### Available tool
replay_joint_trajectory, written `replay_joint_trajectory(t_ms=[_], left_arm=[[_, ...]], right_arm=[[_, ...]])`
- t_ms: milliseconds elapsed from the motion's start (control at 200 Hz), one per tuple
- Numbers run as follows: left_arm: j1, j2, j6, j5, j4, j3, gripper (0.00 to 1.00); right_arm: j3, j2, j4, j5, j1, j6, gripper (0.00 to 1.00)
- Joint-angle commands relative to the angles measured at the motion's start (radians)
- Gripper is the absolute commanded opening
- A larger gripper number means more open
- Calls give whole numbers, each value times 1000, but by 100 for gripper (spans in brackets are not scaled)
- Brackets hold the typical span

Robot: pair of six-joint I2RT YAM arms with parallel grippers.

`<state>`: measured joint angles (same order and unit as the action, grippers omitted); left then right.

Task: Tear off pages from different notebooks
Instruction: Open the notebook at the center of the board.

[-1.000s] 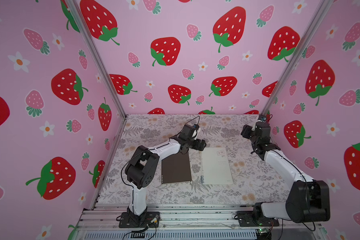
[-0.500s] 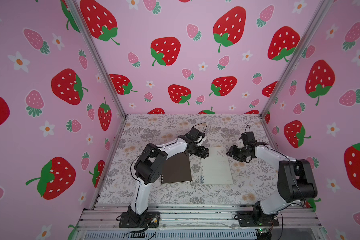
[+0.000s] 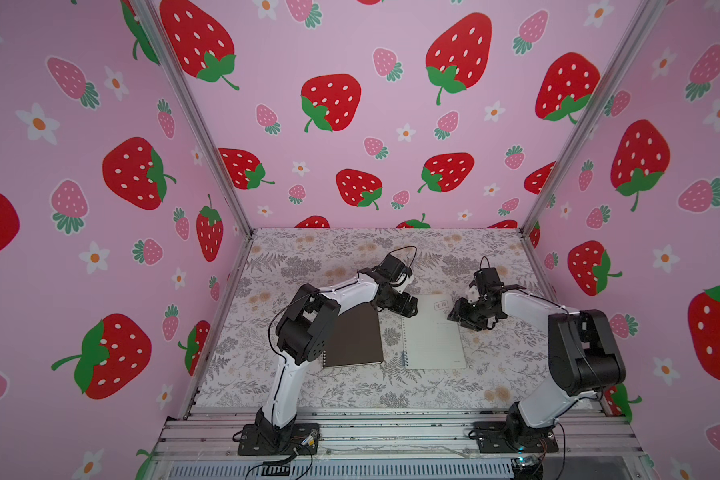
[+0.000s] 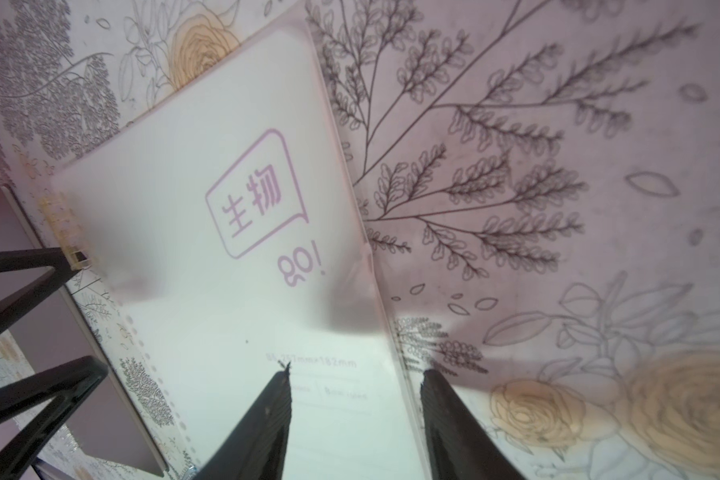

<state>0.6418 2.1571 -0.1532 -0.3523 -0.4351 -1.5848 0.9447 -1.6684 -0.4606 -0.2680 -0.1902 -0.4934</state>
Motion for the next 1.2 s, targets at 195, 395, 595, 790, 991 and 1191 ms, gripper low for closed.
replay_joint_trajectory(t_ms=[195,395,595,790,991,1191], left_arm=[[5,37,21,-11,-56,-59,90],[5,51,25,-7,-60,-74,90],[4,70,23,8,-58,-96,89],[1,86,17,18,-62,-110,89],[-7,80,3,22,-45,-97,89],[-12,77,-5,9,-32,-94,89]], right_arm=[[-17,-28,25,-95,-5,42,45],[-30,6,67,-171,-5,44,43],[-37,21,109,-242,-5,51,35],[-38,43,119,-258,-5,55,29],[-44,54,144,-304,-5,60,19],[-53,61,195,-376,-5,59,14]])
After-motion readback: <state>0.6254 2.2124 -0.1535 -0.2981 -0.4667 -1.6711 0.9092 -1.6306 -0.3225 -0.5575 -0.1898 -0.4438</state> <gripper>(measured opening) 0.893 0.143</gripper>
